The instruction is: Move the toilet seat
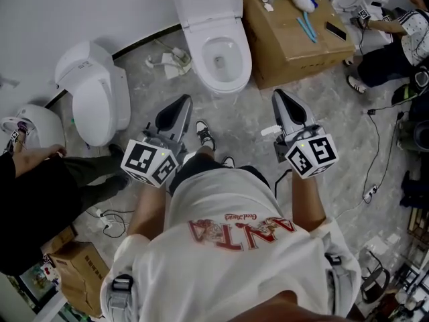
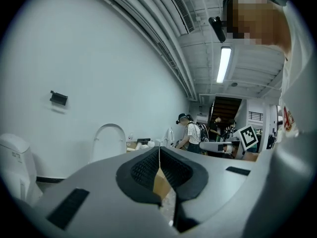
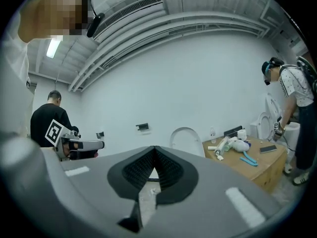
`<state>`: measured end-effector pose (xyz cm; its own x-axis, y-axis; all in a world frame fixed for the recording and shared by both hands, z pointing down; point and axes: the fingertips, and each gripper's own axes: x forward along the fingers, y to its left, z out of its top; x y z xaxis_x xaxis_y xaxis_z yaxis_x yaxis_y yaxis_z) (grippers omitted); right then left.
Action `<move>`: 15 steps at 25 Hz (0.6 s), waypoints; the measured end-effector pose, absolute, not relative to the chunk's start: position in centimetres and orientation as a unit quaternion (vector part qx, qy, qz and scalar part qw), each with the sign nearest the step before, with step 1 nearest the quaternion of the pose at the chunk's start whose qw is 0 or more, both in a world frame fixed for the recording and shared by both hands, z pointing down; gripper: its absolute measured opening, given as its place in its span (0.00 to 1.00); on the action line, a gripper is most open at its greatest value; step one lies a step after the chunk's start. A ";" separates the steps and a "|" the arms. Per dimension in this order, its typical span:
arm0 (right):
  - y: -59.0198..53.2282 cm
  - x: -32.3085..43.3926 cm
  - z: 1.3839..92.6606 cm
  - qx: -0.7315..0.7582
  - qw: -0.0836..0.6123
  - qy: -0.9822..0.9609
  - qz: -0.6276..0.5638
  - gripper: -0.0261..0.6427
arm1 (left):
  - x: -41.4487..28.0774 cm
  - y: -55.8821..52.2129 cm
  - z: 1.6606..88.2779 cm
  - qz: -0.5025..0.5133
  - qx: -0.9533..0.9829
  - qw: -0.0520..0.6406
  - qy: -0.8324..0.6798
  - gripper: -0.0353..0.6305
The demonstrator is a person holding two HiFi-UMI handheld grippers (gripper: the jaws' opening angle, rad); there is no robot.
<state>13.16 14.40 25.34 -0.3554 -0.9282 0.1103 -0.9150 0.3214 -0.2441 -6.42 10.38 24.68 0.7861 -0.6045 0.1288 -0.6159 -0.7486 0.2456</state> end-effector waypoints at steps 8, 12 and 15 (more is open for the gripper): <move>4.5 11.7 26.2 -0.564 -0.019 0.816 -0.130 0.04 | -7.0 0.9 26.4 0.027 0.930 0.166 -0.327 0.07; -0.8 10.1 28.0 -0.559 -0.034 0.814 -0.156 0.04 | -8.6 -4.0 28.0 0.035 0.924 0.194 -0.329 0.07; -4.0 9.5 28.9 -0.567 -0.044 0.806 -0.165 0.04 | -10.2 -7.2 29.6 0.033 0.919 0.214 -0.329 0.07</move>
<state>9.48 -4.01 28.95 -0.3540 -0.8987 0.2588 -0.9281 0.3034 -0.2160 -10.19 -7.16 29.57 0.7808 -0.5913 0.2017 -0.6197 -0.6916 0.3710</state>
